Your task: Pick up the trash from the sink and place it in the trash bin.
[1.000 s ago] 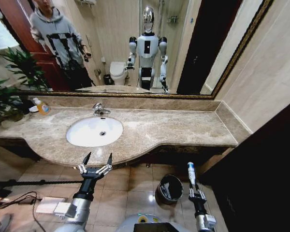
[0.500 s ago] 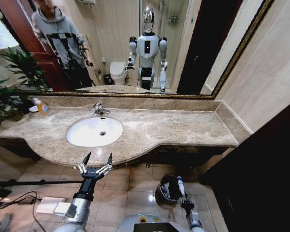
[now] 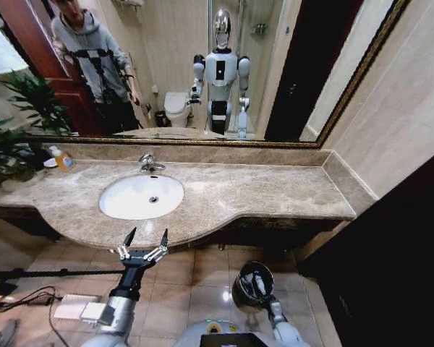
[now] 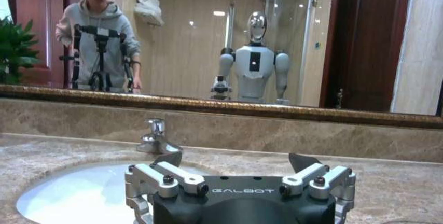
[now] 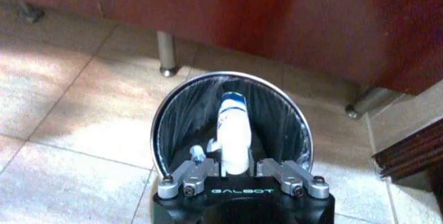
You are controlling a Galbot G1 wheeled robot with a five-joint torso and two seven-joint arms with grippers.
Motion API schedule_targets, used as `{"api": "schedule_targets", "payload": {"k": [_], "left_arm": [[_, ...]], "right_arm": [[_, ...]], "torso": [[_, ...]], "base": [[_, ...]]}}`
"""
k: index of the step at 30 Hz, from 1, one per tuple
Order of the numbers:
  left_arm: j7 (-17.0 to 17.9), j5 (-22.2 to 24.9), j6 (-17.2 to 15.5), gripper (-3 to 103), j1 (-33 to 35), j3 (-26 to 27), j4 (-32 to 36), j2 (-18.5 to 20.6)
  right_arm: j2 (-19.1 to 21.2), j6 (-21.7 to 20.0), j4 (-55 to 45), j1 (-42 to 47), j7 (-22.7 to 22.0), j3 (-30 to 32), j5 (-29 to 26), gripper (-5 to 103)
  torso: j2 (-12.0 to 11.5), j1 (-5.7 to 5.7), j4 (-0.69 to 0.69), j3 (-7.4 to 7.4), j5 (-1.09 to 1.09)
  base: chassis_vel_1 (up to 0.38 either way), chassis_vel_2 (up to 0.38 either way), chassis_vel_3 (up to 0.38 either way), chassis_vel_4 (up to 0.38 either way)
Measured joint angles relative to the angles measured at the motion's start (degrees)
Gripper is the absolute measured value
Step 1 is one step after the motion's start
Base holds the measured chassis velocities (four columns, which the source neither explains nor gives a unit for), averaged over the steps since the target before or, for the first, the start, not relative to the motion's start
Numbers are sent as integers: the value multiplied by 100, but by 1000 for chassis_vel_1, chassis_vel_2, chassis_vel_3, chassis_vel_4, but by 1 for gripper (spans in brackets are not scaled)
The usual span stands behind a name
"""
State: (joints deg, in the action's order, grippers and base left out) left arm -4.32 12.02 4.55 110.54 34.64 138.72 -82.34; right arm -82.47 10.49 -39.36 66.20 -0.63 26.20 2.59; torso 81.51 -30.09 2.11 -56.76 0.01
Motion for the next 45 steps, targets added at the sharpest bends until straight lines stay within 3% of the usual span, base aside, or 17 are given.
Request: {"api": "schedule_targets", "payload": {"k": [6,12,16,19,25,27,35,39,45], "left_arm": [[0,0,0,100,0,0,0,0],[0,0,0,100,0,0,0,0],[0,0,0,100,0,0,0,0],[0,0,0,100,0,0,0,0],[0,0,0,100,0,0,0,0],[0,0,0,100,0,0,0,0],[0,0,0,100,0,0,0,0],[0,0,0,100,0,0,0,0],[0,0,0,100,0,0,0,0]], "right_arm": [[-88,35,779,-462,-6,62,87,20],[-80,50,1073,-625,9,68,84,36],[-71,51,1105,-650,86,53,74,63],[-83,56,1104,-646,94,48,74,69],[-164,159,1112,-629,80,65,117,95],[-174,166,1086,-616,76,70,129,99],[-184,255,799,-487,36,103,160,100],[-195,610,547,-361,-159,188,469,100],[-5,693,-1012,337,-240,219,548,100]], "torso": [[0,0,0,0,-1],[0,0,0,0,0],[0,0,0,1,-1],[0,0,0,1,-1],[0,1,0,1,-1],[0,1,0,1,-1],[0,1,0,1,-1],[0,1,0,1,-1],[0,1,0,1,-1]], "base": [[0,0,0,0],[0,0,0,0],[0,0,0,0],[0,0,0,0],[0,0,0,0],[0,0,0,0],[0,0,0,0],[0,0,0,0],[0,0,0,0]]}}
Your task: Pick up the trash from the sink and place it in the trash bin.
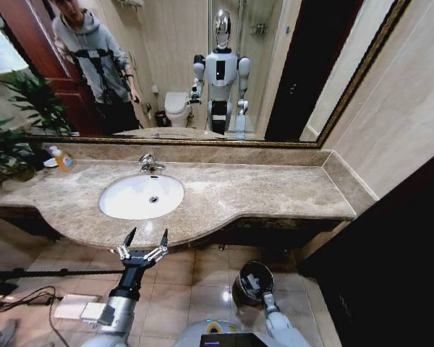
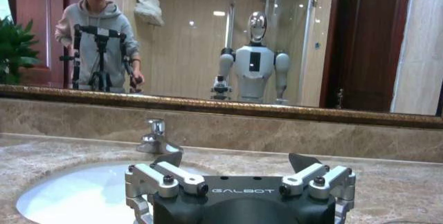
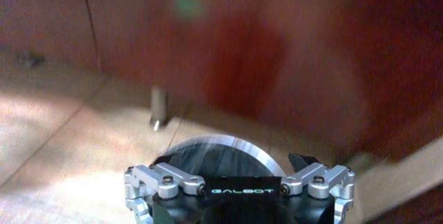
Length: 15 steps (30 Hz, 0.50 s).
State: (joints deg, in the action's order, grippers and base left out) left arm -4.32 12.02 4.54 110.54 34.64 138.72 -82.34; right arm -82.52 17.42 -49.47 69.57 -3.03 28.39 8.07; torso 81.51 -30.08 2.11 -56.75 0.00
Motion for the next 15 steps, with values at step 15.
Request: {"api": "schedule_targets", "payload": {"k": [15], "left_arm": [[1,0,0,100,0,0,0,0]], "right_arm": [[521,-889,-5173,2127,-48,369,-1851,100]], "torso": [[0,0,0,0,1]], "base": [[0,0,0,0]]}}
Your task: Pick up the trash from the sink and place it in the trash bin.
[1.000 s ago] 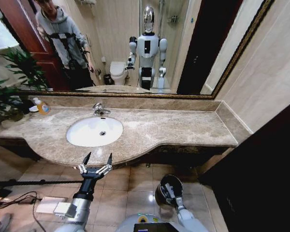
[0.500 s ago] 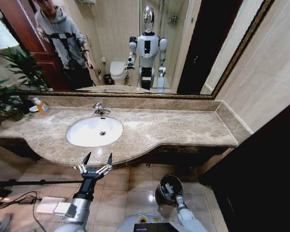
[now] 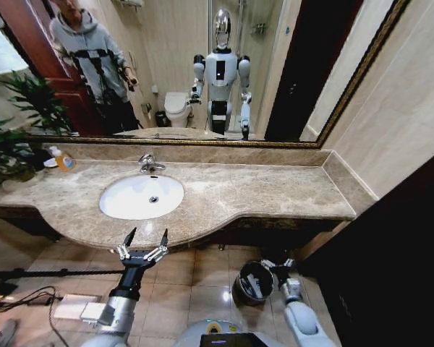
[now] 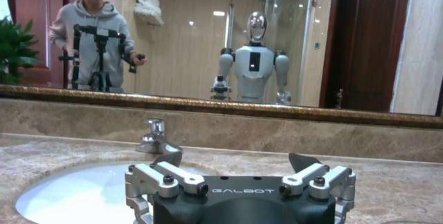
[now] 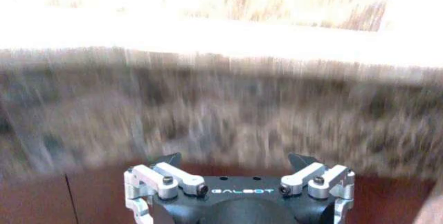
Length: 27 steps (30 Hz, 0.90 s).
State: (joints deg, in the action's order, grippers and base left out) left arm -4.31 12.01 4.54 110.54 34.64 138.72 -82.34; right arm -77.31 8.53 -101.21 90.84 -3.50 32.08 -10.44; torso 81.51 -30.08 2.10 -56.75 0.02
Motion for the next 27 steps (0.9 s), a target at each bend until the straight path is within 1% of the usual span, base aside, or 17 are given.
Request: {"api": "schedule_targets", "payload": {"k": [1,3,6,7,11,13,16,17,20,27], "left_arm": [[0,0,0,100,0,0,0,0],[0,0,0,100,0,0,0,0],[0,0,0,100,0,0,0,0],[0,0,0,100,0,0,0,0],[0,0,0,100,0,0,0,0],[0,0,0,100,0,0,0,0],[0,0,0,100,0,0,0,0],[0,0,0,100,0,0,0,0],[-1,0,0,100,0,0,0,0],[-1,0,0,100,0,0,0,0]], "right_arm": [[0,0,0,0,0,0,0,100],[-15,-152,-692,302,-19,55,-80,100],[-152,-273,-1447,622,-28,129,-72,100],[-152,-273,-1447,622,-28,129,-72,100],[-430,-437,-2278,822,-48,203,-61,100],[-438,-449,-2355,831,-50,205,-61,100],[-448,-579,-2888,804,-192,187,-43,100],[-448,-579,-2888,804,-192,187,-43,100],[-450,-776,-3211,708,-227,179,-10,100],[-447,-845,-3403,760,-203,172,126,100]], "torso": [[0,0,0,0,0],[0,0,0,0,-1],[0,0,0,0,-1],[0,0,0,0,-1],[0,0,0,0,-1],[0,0,0,0,-1],[0,0,0,0,-2],[0,0,0,0,-2],[0,-1,1,0,-1],[0,-1,0,0,-1]], "base": [[0,0,0,0],[0,0,0,0],[0,0,0,0],[0,0,0,0],[0,0,0,0],[0,0,0,0],[0,0,0,0],[0,0,0,0],[0,0,0,0],[0,0,0,0]]}}
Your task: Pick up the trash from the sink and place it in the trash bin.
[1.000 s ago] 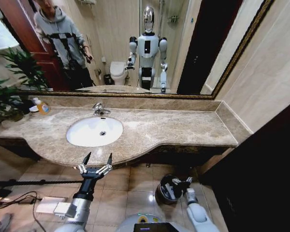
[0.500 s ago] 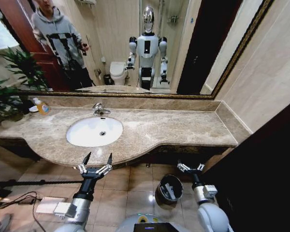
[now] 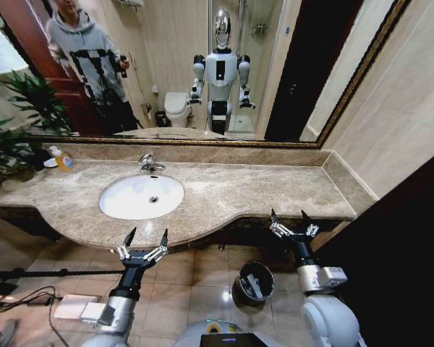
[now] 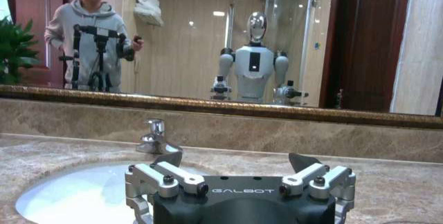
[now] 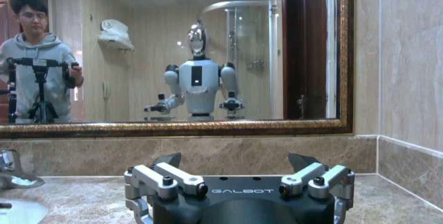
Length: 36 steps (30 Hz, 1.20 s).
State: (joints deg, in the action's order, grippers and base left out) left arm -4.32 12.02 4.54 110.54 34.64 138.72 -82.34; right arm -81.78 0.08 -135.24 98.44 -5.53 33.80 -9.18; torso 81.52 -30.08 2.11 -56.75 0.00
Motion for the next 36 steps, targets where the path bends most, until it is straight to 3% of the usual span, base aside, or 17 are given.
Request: {"api": "schedule_targets", "payload": {"k": [36], "left_arm": [[0,0,0,100,0,0,0,0]], "right_arm": [[31,-212,-258,229,34,-17,2,100]], "torso": [[0,0,0,0,0]], "base": [[0,0,0,0]]}}
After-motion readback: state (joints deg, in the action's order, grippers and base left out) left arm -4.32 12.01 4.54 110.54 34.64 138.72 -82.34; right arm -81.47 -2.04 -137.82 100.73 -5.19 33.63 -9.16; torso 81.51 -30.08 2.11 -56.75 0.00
